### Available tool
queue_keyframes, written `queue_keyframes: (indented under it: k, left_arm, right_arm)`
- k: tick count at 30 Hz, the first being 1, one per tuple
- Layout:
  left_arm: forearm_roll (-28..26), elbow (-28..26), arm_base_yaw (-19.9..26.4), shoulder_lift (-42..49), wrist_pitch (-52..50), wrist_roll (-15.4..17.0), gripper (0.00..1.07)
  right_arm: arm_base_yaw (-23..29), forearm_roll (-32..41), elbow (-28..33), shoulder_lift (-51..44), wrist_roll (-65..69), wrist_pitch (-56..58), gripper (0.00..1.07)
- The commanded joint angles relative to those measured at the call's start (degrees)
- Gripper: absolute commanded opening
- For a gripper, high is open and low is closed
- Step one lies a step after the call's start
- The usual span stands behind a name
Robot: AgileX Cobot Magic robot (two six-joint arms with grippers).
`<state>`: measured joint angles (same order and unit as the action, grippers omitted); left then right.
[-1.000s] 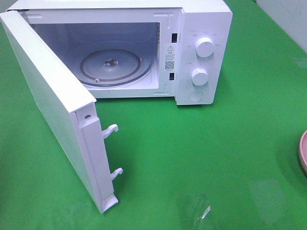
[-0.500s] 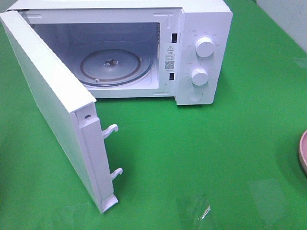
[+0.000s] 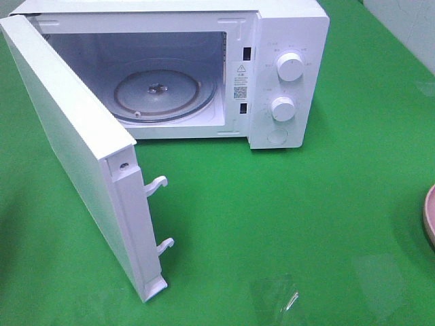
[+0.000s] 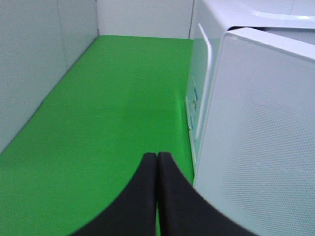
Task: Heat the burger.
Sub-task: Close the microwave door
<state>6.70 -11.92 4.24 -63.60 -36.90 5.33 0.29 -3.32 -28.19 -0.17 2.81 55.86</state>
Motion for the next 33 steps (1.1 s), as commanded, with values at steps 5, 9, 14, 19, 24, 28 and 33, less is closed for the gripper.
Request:
queue_keyframes:
  k: [5,9,14,19,24,28,33]
  left_arm:
    - [11.5,-3.4,0.0,-9.1,-8.6,6.6,0.00]
    - [14.4,-5.8,-0.1,-13.5,-11.0,9.2,0.00]
    - [16.4,-7.0,-0.1,-19.1,-16.6,10.7,0.00]
    - [15.2,-7.7,-2.0,-21.9,-18.2,10.5,0.00]
    - [11.6,-9.6,-7.7,-25.6,-18.0,6.1,0.00]
    - [6.0,-9.6,-10.9,-27.1,-18.6,3.7,0.00]
    - [5.0,-9.7,-13.9,-29.1,-19.8,1.3,0.00]
  right_arm:
    - [-0.2,0.1,0.1,-1.6,-0.7,-0.7,0.76]
    - [-0.2,0.1,0.1,-1.6,-0.7,-0.7,0.76]
    - [-0.2,0.1,0.1,-1.6,-0.7,-0.7,0.76]
    - [-0.2,0.1,0.1,-1.6,-0.7,-0.7,0.76]
    - [-0.2,0.1,0.1,-1.6,-0.7,-0.7,0.76]
    - [-0.2,0.1,0.1,-1.6,-0.7,-0.7,0.76]
    - [-0.2,0.1,0.1,-1.6,-0.7,-0.7,0.76]
